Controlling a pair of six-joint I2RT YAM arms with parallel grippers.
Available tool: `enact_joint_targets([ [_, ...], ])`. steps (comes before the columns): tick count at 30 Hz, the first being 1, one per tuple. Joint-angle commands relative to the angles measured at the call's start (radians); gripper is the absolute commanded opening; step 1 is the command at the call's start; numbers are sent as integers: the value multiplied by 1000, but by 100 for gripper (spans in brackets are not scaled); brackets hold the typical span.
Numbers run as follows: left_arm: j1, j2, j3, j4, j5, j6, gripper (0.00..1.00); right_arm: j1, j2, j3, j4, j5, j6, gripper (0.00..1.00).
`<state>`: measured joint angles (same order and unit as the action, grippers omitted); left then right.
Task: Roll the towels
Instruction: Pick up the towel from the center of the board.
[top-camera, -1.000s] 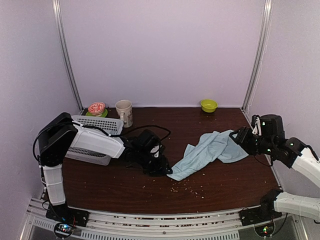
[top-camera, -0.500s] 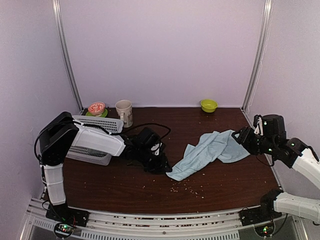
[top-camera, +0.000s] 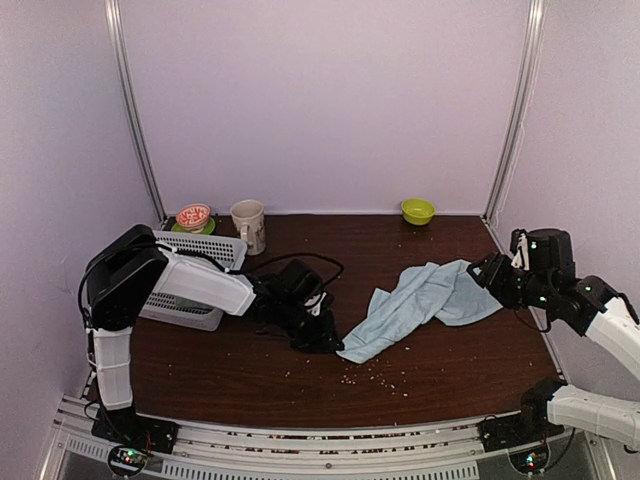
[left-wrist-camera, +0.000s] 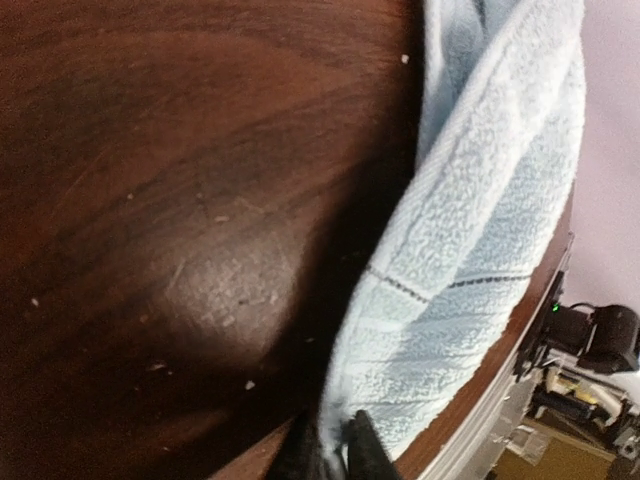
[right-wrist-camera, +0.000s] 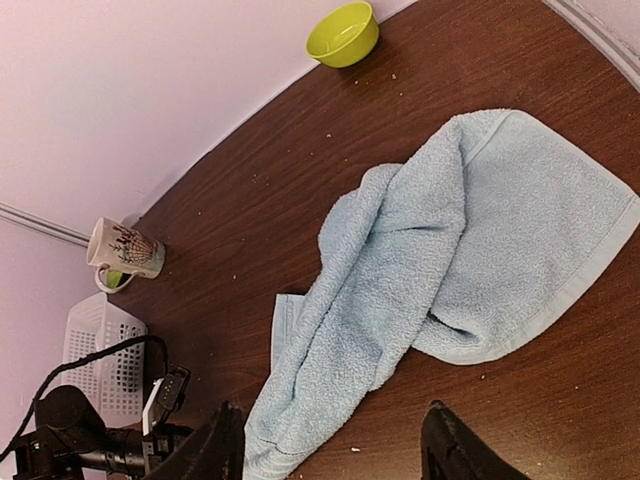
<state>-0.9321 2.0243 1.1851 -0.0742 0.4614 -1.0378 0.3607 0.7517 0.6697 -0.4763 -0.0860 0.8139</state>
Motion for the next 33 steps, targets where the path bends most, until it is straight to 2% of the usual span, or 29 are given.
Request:
enact_joint_targets([
  [1, 1, -10, 4, 49, 21, 0, 0, -12, -12, 41, -17, -4, -16, 60],
  [4, 11, -93, 38, -84, -83, 82, 0, -16, -20, 57, -35, 7, -30, 60],
  [9, 5, -324, 255, -525, -435, 391, 0, -19, -41, 86, -56, 36, -71, 60],
  [13, -33, -533, 375, -709, -640, 593, 0, -19, -51, 90, -32, 1, -89, 60],
  [15, -59, -627, 401, -754, -692, 663, 0, -18, -51, 84, -15, -29, -96, 60],
  [16, -66, -668, 392, -761, -700, 685, 0, -18, -48, 75, -4, -43, -95, 59],
  [20, -68, -790, 193, -749, -699, 690, 0, -16, -6, 0, 76, -123, -80, 59],
  [23, -73, -795, 35, -713, -647, 639, 0, 2, 86, -26, 112, -216, -84, 58],
  [26, -95, -790, -76, -629, -597, 596, 0, 65, 210, 8, 105, -226, -109, 58],
  [29, -141, -782, -108, -563, -558, 594, 0, 146, 318, 53, 109, -216, -114, 58],
  [33, -214, -758, -75, -567, -547, 632, 0, 255, 467, 115, 171, -199, -97, 59],
])
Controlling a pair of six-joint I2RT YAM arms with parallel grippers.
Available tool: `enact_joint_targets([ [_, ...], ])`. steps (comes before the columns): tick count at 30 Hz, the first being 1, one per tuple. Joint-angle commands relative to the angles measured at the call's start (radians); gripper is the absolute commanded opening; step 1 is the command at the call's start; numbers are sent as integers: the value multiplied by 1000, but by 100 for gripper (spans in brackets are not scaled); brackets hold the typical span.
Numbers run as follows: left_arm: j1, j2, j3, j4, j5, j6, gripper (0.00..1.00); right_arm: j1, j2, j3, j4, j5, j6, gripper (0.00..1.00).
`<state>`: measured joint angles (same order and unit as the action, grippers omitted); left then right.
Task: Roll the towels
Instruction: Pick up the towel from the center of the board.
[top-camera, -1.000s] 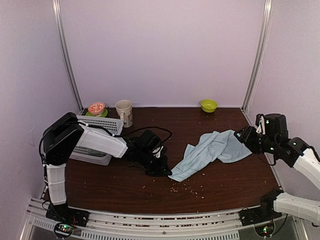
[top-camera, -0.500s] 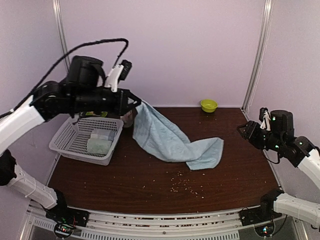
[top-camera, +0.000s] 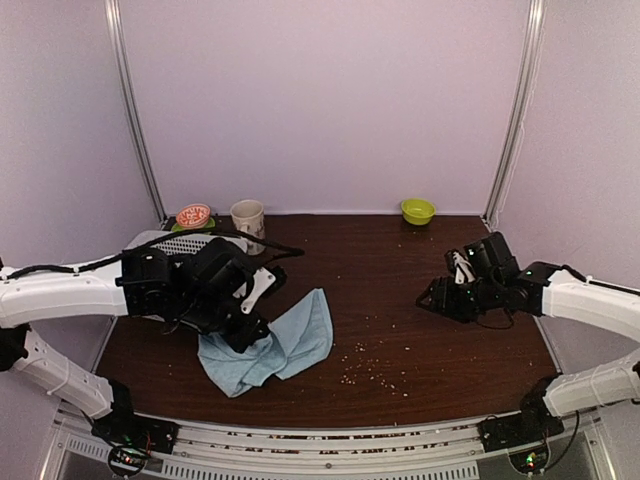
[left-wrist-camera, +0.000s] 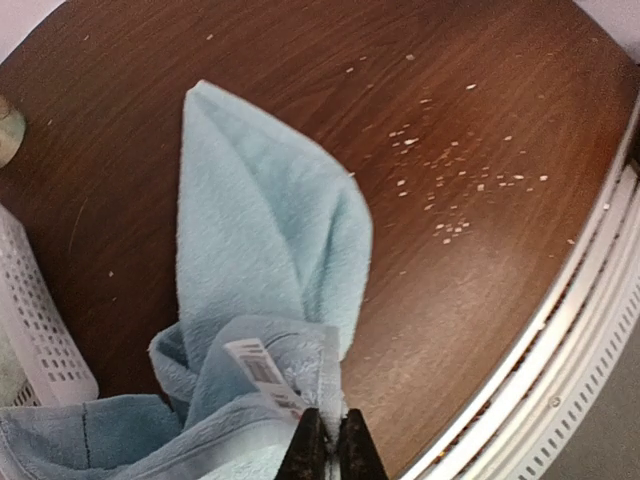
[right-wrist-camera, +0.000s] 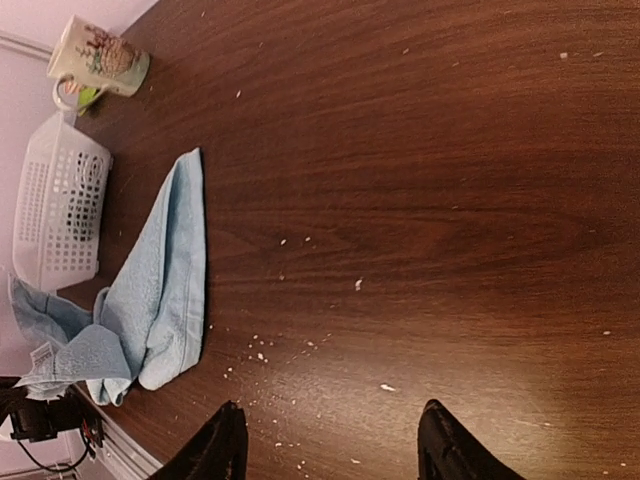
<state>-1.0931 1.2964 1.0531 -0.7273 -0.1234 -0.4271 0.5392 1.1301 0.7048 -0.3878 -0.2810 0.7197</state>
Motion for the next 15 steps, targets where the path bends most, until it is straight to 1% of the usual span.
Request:
enact_joint_targets([
  [1, -66, -34, 60, 83, 41, 25, 0, 94, 129, 99, 103, -2, 3, 59],
  [5, -104, -94, 51, 79, 70, 18, 0, 148, 315, 191, 186, -24, 26, 59],
  [10, -143, -208, 35, 93, 100, -1, 0, 238, 545, 414, 185, -51, 28, 57],
  [15, -161, -333, -8, 121, 134, -38, 0, 277, 716, 570, 210, -108, 91, 56],
])
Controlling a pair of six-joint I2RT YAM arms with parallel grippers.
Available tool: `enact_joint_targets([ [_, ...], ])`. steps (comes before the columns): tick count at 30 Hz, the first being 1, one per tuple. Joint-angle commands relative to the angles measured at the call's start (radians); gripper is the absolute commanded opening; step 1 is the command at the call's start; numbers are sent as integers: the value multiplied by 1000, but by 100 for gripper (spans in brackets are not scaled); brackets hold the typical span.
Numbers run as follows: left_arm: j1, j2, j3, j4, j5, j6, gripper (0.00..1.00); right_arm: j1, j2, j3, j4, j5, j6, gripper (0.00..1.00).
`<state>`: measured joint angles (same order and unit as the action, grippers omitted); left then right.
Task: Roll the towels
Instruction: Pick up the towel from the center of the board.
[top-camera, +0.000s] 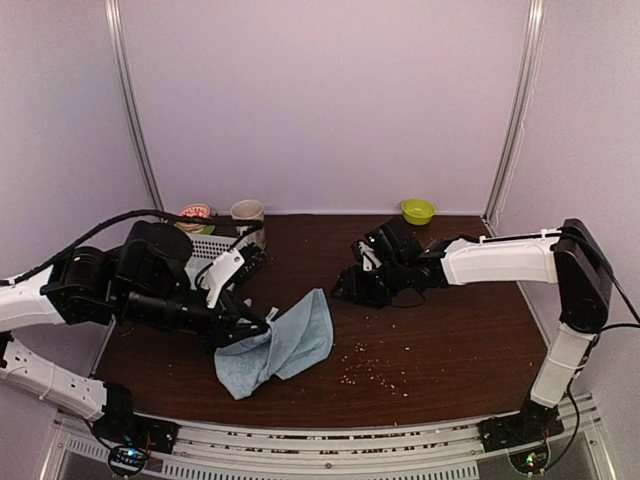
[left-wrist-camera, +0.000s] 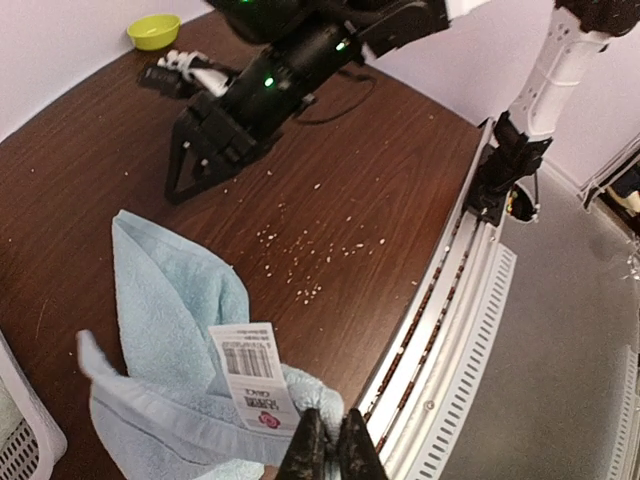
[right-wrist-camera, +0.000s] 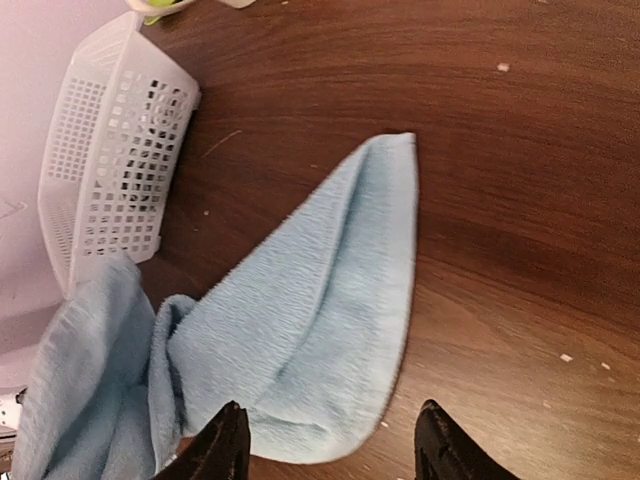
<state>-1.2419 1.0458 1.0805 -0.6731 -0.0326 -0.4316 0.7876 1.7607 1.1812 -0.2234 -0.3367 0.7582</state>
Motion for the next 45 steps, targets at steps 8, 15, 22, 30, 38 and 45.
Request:
enact_joint_targets([
  [8, -14, -275, -77, -89, -72, -110, 0, 66, 261, 194, 76, -92, 146, 56],
  [15, -14, -308, -15, -171, -126, -102, 0, 67, 345, 263, 105, -102, 202, 56],
  [22, -14, -252, 48, -204, -124, -86, 0, 68, 416, 313, 83, -104, 247, 49],
  [30, -14, -267, 108, -204, -162, -73, 0, 65, 463, 359, 101, -146, 276, 17],
  [38, -14, -331, 183, -178, -274, -35, 0, -22, 166, 143, 235, -132, 291, 0],
  [45, -14, -213, 247, -24, -249, 107, 0, -184, -349, -122, 15, -60, 142, 0],
])
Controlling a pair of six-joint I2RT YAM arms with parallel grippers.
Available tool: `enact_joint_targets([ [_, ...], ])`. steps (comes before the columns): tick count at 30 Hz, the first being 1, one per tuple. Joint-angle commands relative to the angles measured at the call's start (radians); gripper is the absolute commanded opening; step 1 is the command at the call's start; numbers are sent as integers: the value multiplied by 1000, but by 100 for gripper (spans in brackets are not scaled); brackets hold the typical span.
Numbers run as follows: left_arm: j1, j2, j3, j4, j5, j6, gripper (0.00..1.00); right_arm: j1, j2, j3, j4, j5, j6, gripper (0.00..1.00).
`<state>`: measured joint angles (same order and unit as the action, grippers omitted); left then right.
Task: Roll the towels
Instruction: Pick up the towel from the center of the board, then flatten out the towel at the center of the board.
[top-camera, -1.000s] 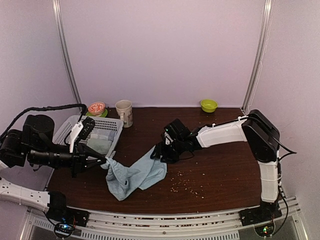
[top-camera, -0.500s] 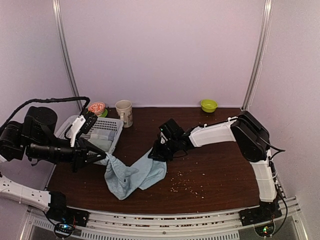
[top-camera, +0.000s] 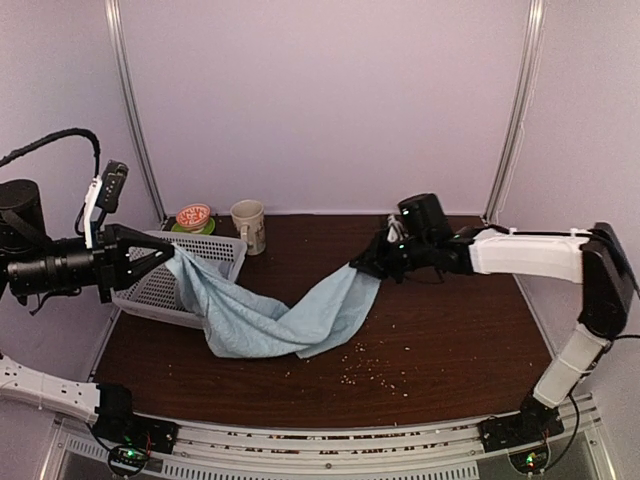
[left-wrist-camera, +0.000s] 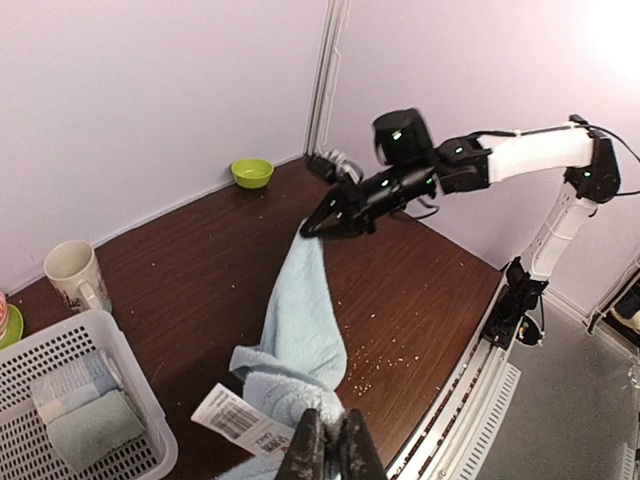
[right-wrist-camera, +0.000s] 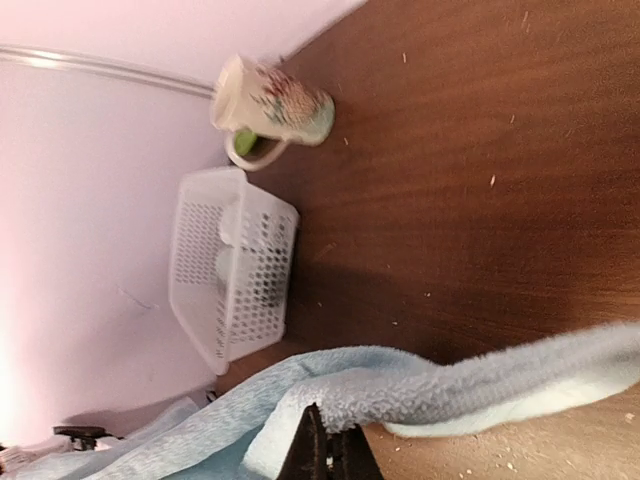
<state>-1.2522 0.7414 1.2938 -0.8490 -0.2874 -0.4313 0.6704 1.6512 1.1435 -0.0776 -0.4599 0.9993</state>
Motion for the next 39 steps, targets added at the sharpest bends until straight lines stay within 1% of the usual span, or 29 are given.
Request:
enact_joint_targets([
  [1, -4, 122, 42, 175, 19, 126, 0, -82, -326, -96, -191, 81, -138, 0],
  [4, -4, 204, 62, 245, 17, 191, 0, -124, -510, -96, -332, 157, -209, 0],
  [6, 1, 237, 49, 317, -47, 239, 0, -156, -569, -44, -406, 210, -255, 0],
  [7, 16, 251, 43, 356, -73, 257, 0, -177, -573, -19, -436, 222, -273, 0],
  [8, 46, 266, 41, 387, -67, 266, 0, -204, -567, 1, -462, 213, -281, 0],
  [10, 148, 301, 53, 423, -25, 257, 0, -259, -552, 20, -454, 160, -286, 0],
  [12, 252, 320, 51, 447, 4, 236, 0, -278, -556, 30, -436, 172, -332, 0],
  [14, 277, 318, 22, 465, -8, 232, 0, -279, -587, 5, -431, 190, -378, 0],
  [16, 279, 315, -29, 459, 15, 209, 0, -275, -644, -105, -380, 163, -386, 0],
  [18, 280, 307, -114, 445, 41, 158, 0, -276, -720, -274, -314, 127, -360, 0],
  [21, 280, 303, -272, 458, 84, 66, 0, -272, -815, -531, -288, 94, -306, 0],
  [22, 280, 308, -320, 471, 109, 37, 0, -269, -845, -594, -290, 81, -289, 0],
  [24, 280, 323, -393, 499, 162, -10, 0, -254, -905, -692, -303, 52, -261, 0],
  [26, 279, 341, -436, 513, 208, -43, 0, -224, -946, -733, -345, 15, -257, 0],
  [28, 278, 351, -459, 512, 231, -62, 0, -173, -990, -730, -413, 12, -270, 0],
  [31, 278, 334, -485, 508, 234, -75, 0, -84, -1064, -697, -485, 55, -267, 0],
  [33, 278, 317, -489, 505, 216, -73, 0, -66, -1087, -672, -496, 92, -249, 0],
  [34, 279, 312, -479, 502, 198, -64, 0, -68, -1076, -645, -490, 106, -252, 0],
  [36, 290, 321, -422, 496, 157, -14, 0, -91, -992, -553, -480, 135, -286, 0],
  [37, 305, 349, -367, 485, 147, 27, 0, -113, -932, -488, -483, 145, -312, 0],
  [39, 351, 418, -192, 443, 134, 90, 0, -177, -811, -345, -481, 161, -357, 0],
])
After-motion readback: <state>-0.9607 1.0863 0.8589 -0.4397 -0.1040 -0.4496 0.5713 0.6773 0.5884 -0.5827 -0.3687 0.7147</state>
